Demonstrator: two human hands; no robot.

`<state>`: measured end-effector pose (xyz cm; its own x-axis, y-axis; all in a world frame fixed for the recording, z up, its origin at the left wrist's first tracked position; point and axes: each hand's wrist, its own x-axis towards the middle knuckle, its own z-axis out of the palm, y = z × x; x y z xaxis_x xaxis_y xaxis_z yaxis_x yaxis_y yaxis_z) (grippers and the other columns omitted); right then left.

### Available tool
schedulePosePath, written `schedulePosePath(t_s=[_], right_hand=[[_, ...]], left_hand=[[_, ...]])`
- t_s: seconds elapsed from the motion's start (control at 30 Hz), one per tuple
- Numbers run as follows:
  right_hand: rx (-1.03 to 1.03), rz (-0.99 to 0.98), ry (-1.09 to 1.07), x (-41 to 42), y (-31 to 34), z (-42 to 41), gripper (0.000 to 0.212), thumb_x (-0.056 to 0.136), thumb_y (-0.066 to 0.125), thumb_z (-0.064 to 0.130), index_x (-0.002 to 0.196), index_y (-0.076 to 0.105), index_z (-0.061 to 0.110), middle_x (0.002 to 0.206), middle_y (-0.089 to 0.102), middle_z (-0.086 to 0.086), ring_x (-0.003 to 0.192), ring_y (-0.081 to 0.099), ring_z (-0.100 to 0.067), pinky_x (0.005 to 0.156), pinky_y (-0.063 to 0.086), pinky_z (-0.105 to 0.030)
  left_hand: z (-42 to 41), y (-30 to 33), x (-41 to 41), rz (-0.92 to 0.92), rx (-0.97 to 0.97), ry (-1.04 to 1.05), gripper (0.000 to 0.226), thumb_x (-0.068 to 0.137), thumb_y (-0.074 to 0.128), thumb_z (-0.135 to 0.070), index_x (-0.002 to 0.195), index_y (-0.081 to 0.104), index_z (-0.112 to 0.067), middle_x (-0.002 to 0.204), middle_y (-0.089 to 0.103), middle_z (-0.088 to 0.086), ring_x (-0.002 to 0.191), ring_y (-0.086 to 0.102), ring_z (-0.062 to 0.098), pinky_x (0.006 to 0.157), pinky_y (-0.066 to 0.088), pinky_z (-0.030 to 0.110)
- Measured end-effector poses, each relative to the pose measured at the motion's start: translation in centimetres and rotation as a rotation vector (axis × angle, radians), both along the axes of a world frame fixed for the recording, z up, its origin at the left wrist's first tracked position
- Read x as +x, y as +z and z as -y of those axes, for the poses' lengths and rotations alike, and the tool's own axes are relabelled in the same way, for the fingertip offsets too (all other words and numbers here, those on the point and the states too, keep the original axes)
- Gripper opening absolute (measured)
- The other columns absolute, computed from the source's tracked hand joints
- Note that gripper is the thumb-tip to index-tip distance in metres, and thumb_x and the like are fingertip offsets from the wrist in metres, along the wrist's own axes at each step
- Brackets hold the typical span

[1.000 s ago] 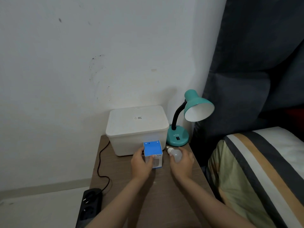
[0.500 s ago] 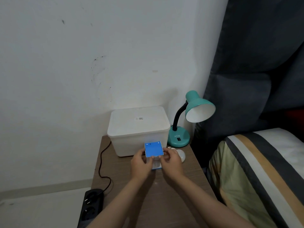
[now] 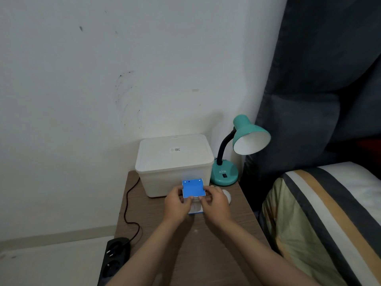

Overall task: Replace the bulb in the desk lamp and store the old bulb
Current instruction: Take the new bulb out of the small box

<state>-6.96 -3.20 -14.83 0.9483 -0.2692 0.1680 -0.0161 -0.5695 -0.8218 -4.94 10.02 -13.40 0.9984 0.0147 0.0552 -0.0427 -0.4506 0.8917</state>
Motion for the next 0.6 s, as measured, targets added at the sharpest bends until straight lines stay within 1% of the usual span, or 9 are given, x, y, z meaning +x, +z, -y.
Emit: schedulePosePath(t_s=[0.07, 0.1, 0.17, 0.27, 0.33, 0.4, 0.47, 0.53, 0.6], right_hand=[[-0.033, -0.023, -0.003, 0.27, 0.11, 0.17, 0.036, 0.088, 0.063, 0.013, 0.122, 0.059, 0.007, 0.115, 0.058, -0.006, 0.085, 0.057, -0.008, 0.07, 0.044, -0.006], [-0.047, -0.034, -0.002, 0.41, 0.22, 0.25, 0.035, 0.088, 0.063, 0.014, 0.122, 0.059, 0.008, 0.114, 0.058, -0.005, 0.084, 0.056, -0.007, 0.067, 0.042, -0.006], [-0.08, -0.049, 0.009, 0.62, 0.41, 0.35, 0.035, 0.088, 0.063, 0.016, 0.122, 0.059, 0.009, 0.113, 0.058, -0.005, 0.085, 0.056, -0.009, 0.071, 0.042, -0.011], [-0.114, -0.064, 0.01, 0.74, 0.41, 0.21, 0.035, 0.088, 0.063, 0.018, 0.122, 0.059, 0.01, 0.113, 0.059, -0.004, 0.092, 0.06, -0.015, 0.081, 0.05, -0.025], [-0.124, -0.062, 0.003, 0.79, 0.33, 0.07, 0.035, 0.088, 0.064, 0.02, 0.122, 0.059, 0.011, 0.112, 0.059, -0.004, 0.093, 0.061, -0.015, 0.081, 0.051, -0.026], [-0.107, -0.058, -0.006, 0.76, 0.23, 0.0, 0.036, 0.088, 0.065, 0.019, 0.122, 0.059, 0.011, 0.112, 0.06, -0.004, 0.091, 0.06, -0.013, 0.077, 0.049, -0.02], [-0.083, -0.048, -0.019, 0.66, 0.19, 0.02, 0.035, 0.086, 0.066, 0.016, 0.121, 0.06, 0.01, 0.11, 0.06, -0.005, 0.085, 0.058, -0.009, 0.069, 0.041, -0.008], [-0.062, -0.04, -0.034, 0.61, 0.07, 0.01, 0.034, 0.085, 0.067, 0.015, 0.119, 0.06, 0.009, 0.108, 0.061, -0.006, 0.077, 0.053, -0.003, 0.06, 0.038, -0.004], [-0.037, -0.038, -0.036, 0.65, -0.07, -0.05, 0.034, 0.085, 0.067, 0.014, 0.118, 0.061, 0.008, 0.108, 0.061, -0.006, 0.072, 0.049, 0.002, 0.058, 0.039, -0.002]], left_hand=[[-0.08, 0.52, 0.3, -0.031, 0.022, -0.016, 0.037, 0.08, 0.072, -0.014, 0.112, 0.056, -0.008, 0.109, 0.061, 0.003, 0.092, 0.055, 0.012, 0.069, 0.042, 0.017], [-0.11, 0.75, 0.45, -0.042, 0.037, -0.02, 0.038, 0.08, 0.072, -0.014, 0.112, 0.055, -0.008, 0.108, 0.06, 0.003, 0.092, 0.054, 0.011, 0.069, 0.042, 0.018], [-0.16, 0.99, 0.71, -0.058, 0.049, -0.026, 0.039, 0.079, 0.072, -0.015, 0.113, 0.053, -0.008, 0.107, 0.059, 0.004, 0.092, 0.053, 0.012, 0.068, 0.042, 0.018], [-0.19, 1.09, 0.77, -0.075, 0.027, -0.03, 0.04, 0.079, 0.073, -0.013, 0.112, 0.052, -0.009, 0.108, 0.059, 0.004, 0.092, 0.054, 0.012, 0.066, 0.043, 0.016], [-0.19, 0.95, 0.86, -0.079, -0.013, -0.022, 0.04, 0.078, 0.073, -0.01, 0.111, 0.051, -0.011, 0.11, 0.059, 0.005, 0.093, 0.055, 0.013, 0.071, 0.047, 0.021], [-0.15, 0.96, 0.81, -0.09, -0.051, -0.018, 0.04, 0.078, 0.072, -0.007, 0.111, 0.049, -0.013, 0.113, 0.058, 0.006, 0.095, 0.054, 0.014, 0.076, 0.048, 0.024], [-0.07, 0.85, 0.72, -0.101, -0.083, -0.019, 0.041, 0.078, 0.071, -0.005, 0.11, 0.048, -0.015, 0.115, 0.057, 0.005, 0.098, 0.054, 0.014, 0.077, 0.048, 0.025], [-0.04, 0.62, 0.62, -0.101, -0.113, -0.01, 0.04, 0.078, 0.071, -0.004, 0.109, 0.049, -0.017, 0.116, 0.057, 0.005, 0.101, 0.054, 0.015, 0.076, 0.048, 0.022], [-0.02, 0.55, 0.56, -0.1, -0.145, 0.009, 0.04, 0.078, 0.071, -0.003, 0.108, 0.049, -0.018, 0.116, 0.057, 0.004, 0.103, 0.053, 0.014, 0.072, 0.046, 0.016]])
